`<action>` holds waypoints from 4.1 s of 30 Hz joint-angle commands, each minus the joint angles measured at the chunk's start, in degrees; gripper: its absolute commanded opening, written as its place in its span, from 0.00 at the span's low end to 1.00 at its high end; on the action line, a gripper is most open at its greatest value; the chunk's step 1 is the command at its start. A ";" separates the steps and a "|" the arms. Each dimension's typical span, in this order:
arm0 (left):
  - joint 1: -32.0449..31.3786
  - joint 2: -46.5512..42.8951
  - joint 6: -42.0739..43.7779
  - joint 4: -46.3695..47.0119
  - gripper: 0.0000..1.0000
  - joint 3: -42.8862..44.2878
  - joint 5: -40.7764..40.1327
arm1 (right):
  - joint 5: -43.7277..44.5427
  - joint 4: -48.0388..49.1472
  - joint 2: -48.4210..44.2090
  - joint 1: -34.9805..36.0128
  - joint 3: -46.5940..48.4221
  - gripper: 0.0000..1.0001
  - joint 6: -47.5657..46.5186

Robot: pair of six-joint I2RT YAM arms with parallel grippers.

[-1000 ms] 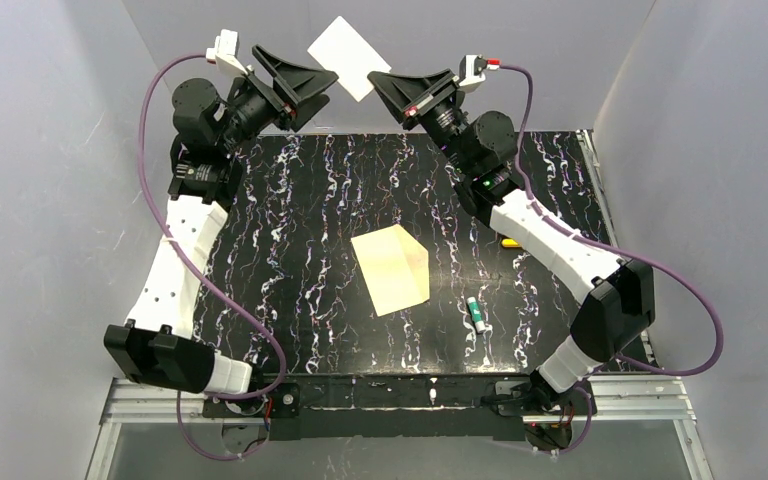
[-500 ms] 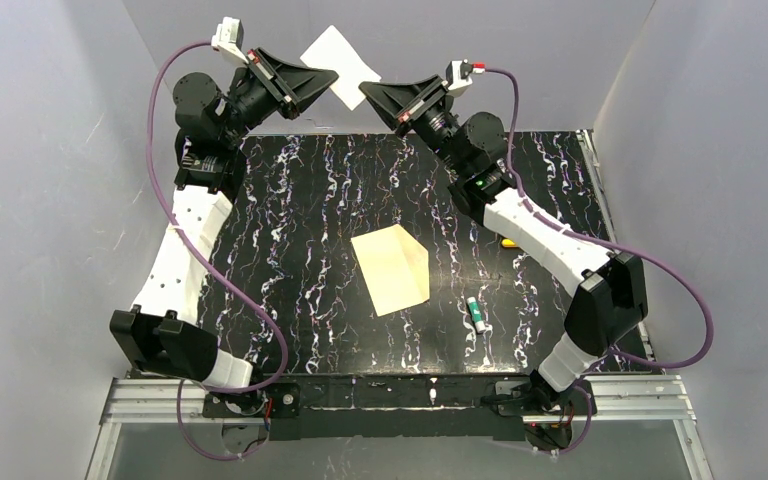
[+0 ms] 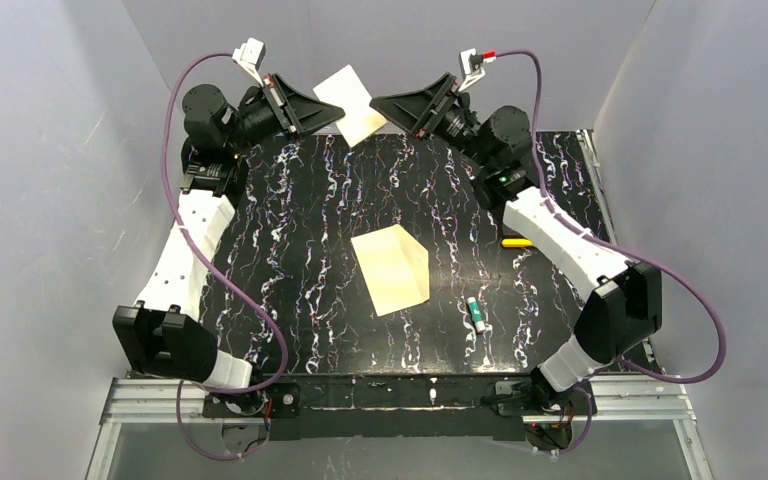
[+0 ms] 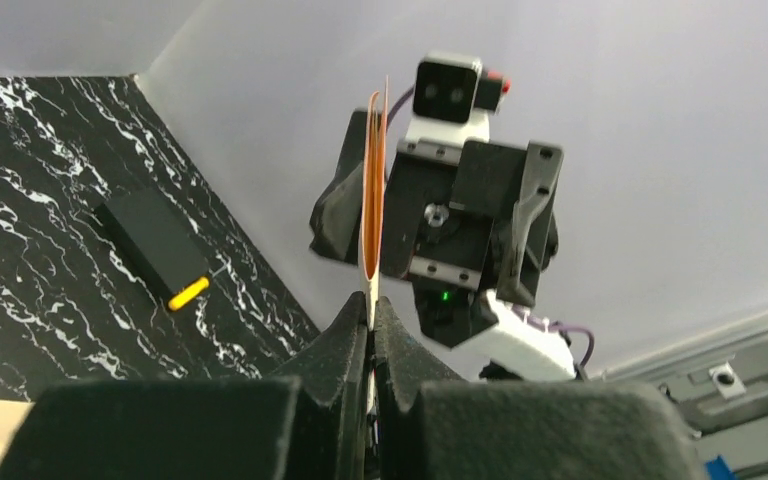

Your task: Place the letter into the envelope and seal it

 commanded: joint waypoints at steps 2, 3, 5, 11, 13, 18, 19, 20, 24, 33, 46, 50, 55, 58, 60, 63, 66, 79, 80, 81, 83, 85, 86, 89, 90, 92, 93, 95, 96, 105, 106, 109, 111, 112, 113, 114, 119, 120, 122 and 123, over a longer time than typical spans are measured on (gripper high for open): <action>0.30 -5.03 5.02 1.35 0.00 -1.39 8.55 | -16.14 1.29 0.09 -2.66 5.84 0.91 -2.66; 0.30 -5.04 5.23 1.35 0.00 -1.56 9.11 | -18.64 1.14 1.14 -2.60 7.12 0.89 -2.10; 0.30 -4.84 5.49 1.35 0.00 -1.53 9.96 | -22.28 1.16 3.00 -2.50 8.95 0.83 -0.52; 0.30 -4.25 6.96 1.34 0.00 -0.94 12.53 | -22.15 -1.43 3.71 -2.49 10.28 0.79 -1.73; 0.30 -4.10 7.04 1.35 0.00 -0.78 12.55 | -22.15 -1.30 4.01 -2.49 10.61 0.66 -1.45; 0.30 -3.77 7.25 1.31 0.00 -0.66 13.01 | -19.96 0.54 2.95 -2.49 8.06 0.39 -0.59; 0.27 -3.69 7.38 1.35 0.00 -0.56 13.37 | -19.04 1.52 2.40 -2.49 6.99 0.34 -0.47; 0.29 -3.66 7.49 1.33 0.00 -0.44 13.71 | -18.08 2.32 2.08 -2.49 6.21 0.29 -0.04; 0.30 -3.61 7.65 1.33 0.03 -0.45 13.45 | -17.41 3.27 2.49 -2.49 6.03 0.03 1.03; 0.77 -3.45 9.17 0.92 0.41 -3.56 13.10 | -9.00 -19.18 -0.66 -4.14 3.67 0.01 -12.56; -0.93 -7.30 27.81 -27.92 0.67 -23.44 -17.69 | 0.24 -32.22 -1.73 -5.86 -19.47 0.01 -28.62; -4.82 -6.46 32.17 -37.03 0.98 -23.45 -28.56 | 1.58 -27.45 -0.52 -5.74 -25.82 0.01 -28.14; -5.06 -5.77 32.82 -41.32 0.98 -23.20 -37.24 | 2.65 -22.51 1.33 -5.74 -30.00 0.01 -29.53; -4.98 -3.17 33.37 -44.38 0.93 -21.48 -37.97 | 4.59 -19.79 2.29 -5.74 -31.94 0.01 -31.08; -4.96 -0.98 31.54 -45.80 0.89 -21.07 -37.02 | 5.95 -18.69 3.33 -5.74 -32.16 0.01 -32.20; -5.26 2.86 28.03 -43.68 0.81 -22.51 -28.09 | 7.59 -18.57 5.16 -5.74 -31.65 0.01 -33.00; -6.58 6.83 25.07 -42.56 0.71 -24.12 -24.41 | 7.39 -17.42 6.37 -5.74 -31.80 0.01 -32.58; -13.87 16.64 20.45 -40.30 0.43 -24.78 -26.80 | 5.47 -13.43 7.81 -5.74 -37.32 0.01 -32.19; -14.22 17.09 20.43 -40.38 0.42 -24.87 -28.03 | 5.65 -13.56 7.77 -5.74 -37.48 0.01 -32.35; -14.67 17.34 20.61 -40.34 0.41 -24.91 -29.23 | 5.85 -13.70 7.76 -5.74 -37.74 0.01 -32.52; -15.82 18.16 21.76 -40.22 0.40 -24.69 -31.14 | 5.90 -13.48 7.84 -5.74 -38.32 0.01 -32.35; -16.82 19.22 22.62 -38.68 0.41 -24.73 -31.53 | 5.73 -12.47 7.70 -5.74 -39.37 0.01 -31.90; -17.30 19.88 22.61 -38.23 0.41 -24.66 -32.09 | 5.76 -12.27 7.68 -5.74 -39.66 0.01 -31.88; -18.34 21.88 22.05 -37.89 0.36 -24.31 -32.93 | 5.83 -12.28 7.61 -5.74 -40.12 0.01 -31.89; -18.64 22.24 21.74 -38.00 0.33 -24.31 -33.45 | 5.79 -12.10 7.54 -5.74 -40.30 0.01 -31.86; -19.18 22.82 21.42 -38.40 0.28 -24.38 -34.55 | 5.45 -11.89 7.62 -5.74 -40.49 0.01 -31.87; -19.35 23.06 21.46 -39.05 0.26 -24.28 -35.35 | 4.92 -11.69 7.71 -5.74 -40.53 0.01 -32.10; -19.60 23.73 22.40 -41.03 0.22 -23.58 -37.11 | 3.79 -11.42 8.01 -5.67 -40.56 0.01 -33.04; -19.77 24.16 23.05 -42.31 0.21 -23.00 -37.70 | 3.71 -11.62 8.10 -5.68 -40.54 0.01 -33.49; -19.83 26.16 22.02 -42.64 0.15 -21.90 -35.30 | 4.69 -10.46 8.57 -4.42 -41.06 0.01 -32.54; -19.83 26.30 21.80 -42.55 0.15 -21.88 -34.94 | 4.49 -9.99 8.70 -4.21 -41.14 0.01 -31.83; -19.85 26.62 20.96 -42.20 0.14 -21.96 -33.61 | 4.57 -8.98 8.97 -3.37 -41.17 0.01 -29.85; -19.84 26.85 20.42 -42.08 0.13 -21.86 -33.13 | 4.51 -8.74 9.60 -3.01 -40.83 0.01 -28.47; -19.85 26.80 20.25 -41.94 0.13 -21.86 -32.93 | 3.95 -8.27 9.95 -2.95 -40.80 0.01 -27.74; -19.83 26.91 20.07 -41.71 0.13 -21.81 -32.59 | 3.75 -7.90 10.15 -2.82 -40.68 0.01 -27.10; -19.89 26.94 19.77 -41.57 0.12 -21.68 -32.24 | 3.89 -7.92 10.33 -2.58 -40.59 0.01 -26.57; -19.83 27.36 15.91 -42.22 0.10 -21.31 -31.01 | 4.36 -8.08 11.39 -1.09 -40.32 0.01 -24.62; -19.88 27.47 15.40 -41.97 0.09 -21.36 -30.51 | 4.45 -8.17 11.55 -0.75 -40.21 0.01 -24.62; -19.89 27.63 14.16 -41.17 0.09 -21.79 -29.87 | 4.65 -8.48 11.87 -0.21 -39.85 0.01 -24.67; -19.91 27.65 13.83 -40.77 0.09 -21.97 -29.89 | 4.66 -8.65 11.97 0.10 -39.71 0.01 -24.62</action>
